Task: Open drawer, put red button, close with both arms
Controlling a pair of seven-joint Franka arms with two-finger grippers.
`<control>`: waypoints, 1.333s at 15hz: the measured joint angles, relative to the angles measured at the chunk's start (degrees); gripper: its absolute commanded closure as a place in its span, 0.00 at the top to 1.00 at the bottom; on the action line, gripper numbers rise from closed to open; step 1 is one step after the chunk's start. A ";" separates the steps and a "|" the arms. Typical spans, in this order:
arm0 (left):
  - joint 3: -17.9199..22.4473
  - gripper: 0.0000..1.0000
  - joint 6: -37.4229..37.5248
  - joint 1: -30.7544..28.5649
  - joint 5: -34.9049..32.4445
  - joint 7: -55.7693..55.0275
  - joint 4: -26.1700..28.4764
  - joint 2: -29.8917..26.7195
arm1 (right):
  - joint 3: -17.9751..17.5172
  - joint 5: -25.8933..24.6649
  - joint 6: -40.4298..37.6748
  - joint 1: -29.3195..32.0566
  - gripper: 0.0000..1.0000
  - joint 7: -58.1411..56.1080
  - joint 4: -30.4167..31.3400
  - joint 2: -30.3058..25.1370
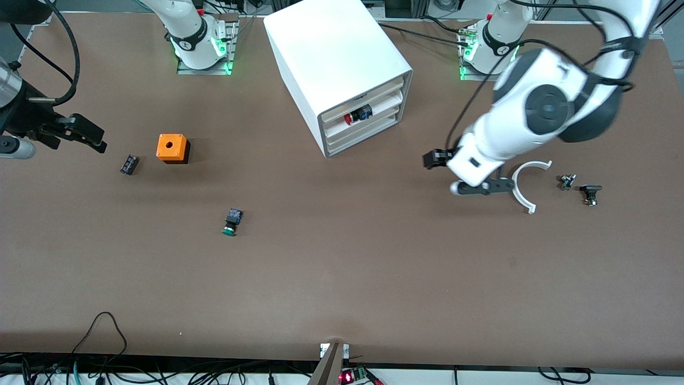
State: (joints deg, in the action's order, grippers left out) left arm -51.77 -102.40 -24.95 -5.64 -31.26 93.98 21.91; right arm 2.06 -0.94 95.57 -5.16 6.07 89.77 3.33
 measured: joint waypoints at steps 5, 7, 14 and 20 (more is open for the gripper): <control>0.03 1.00 4.95 -3.30 -9.28 16.75 -6.39 -0.02 | 0.00 -0.02 0.00 0.01 1.00 -7.26 -0.11 0.25; 0.17 1.00 5.63 -4.62 -10.22 23.52 -7.93 -0.02 | 0.00 -0.01 0.00 0.01 1.00 -7.36 -0.25 0.25; 24.12 1.00 5.78 9.86 -1.31 31.73 -9.36 -3.99 | 0.00 0.01 0.00 0.00 1.00 -3.98 -0.29 0.25; 46.75 1.00 4.95 24.35 4.15 36.44 -5.76 -11.25 | 0.01 0.01 0.00 0.01 1.00 -3.90 -0.28 0.26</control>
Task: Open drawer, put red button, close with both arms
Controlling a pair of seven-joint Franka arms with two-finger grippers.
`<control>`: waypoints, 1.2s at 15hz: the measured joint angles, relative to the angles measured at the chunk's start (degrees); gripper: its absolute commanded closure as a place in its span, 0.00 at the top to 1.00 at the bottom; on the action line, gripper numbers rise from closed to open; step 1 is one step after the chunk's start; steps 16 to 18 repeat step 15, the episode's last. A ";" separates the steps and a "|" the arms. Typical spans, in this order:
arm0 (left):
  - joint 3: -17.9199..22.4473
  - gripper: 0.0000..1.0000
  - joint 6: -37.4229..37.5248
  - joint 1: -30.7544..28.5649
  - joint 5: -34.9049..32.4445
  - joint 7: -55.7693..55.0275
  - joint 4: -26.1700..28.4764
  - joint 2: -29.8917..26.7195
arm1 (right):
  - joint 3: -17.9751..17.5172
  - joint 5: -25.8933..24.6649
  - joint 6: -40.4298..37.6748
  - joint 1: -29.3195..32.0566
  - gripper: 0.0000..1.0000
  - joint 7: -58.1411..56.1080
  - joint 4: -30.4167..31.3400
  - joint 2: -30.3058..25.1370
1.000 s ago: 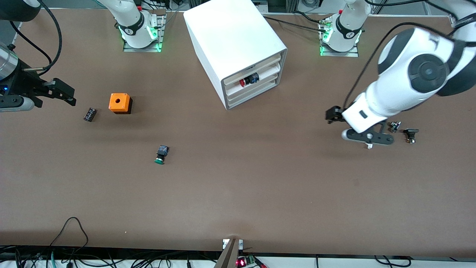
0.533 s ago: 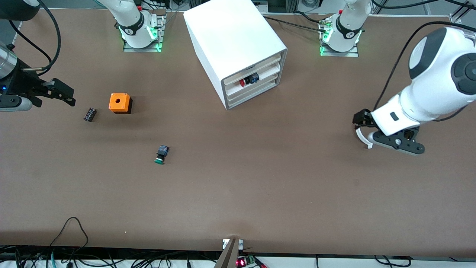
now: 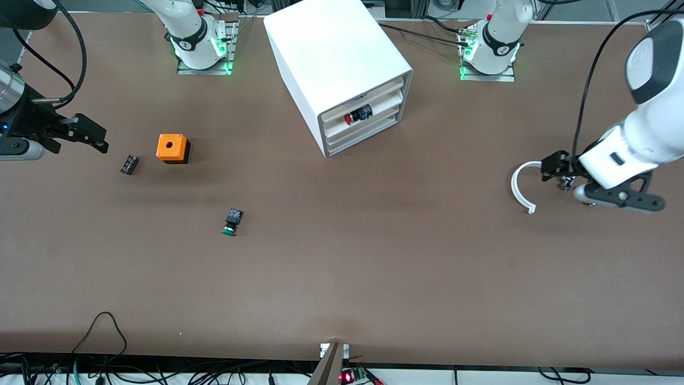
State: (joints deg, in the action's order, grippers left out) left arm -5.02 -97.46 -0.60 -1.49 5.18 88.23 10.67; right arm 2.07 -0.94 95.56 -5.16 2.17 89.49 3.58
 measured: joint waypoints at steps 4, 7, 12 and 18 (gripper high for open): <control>6.94 1.00 -4.76 4.78 1.75 0.30 8.32 -6.78 | 0.00 0.00 0.00 0.00 1.00 0.00 0.00 0.00; 7.24 1.00 -5.43 4.98 1.55 0.28 11.33 -9.64 | 0.00 0.00 0.00 0.00 1.00 0.00 0.00 0.00; 7.80 1.00 -5.36 4.98 1.52 -1.05 12.14 -9.80 | 0.00 0.00 0.00 0.00 1.00 0.00 0.00 0.00; 7.78 1.00 -5.23 5.00 1.52 -2.65 12.18 -9.81 | 0.00 0.00 0.00 0.00 1.00 0.27 0.00 0.00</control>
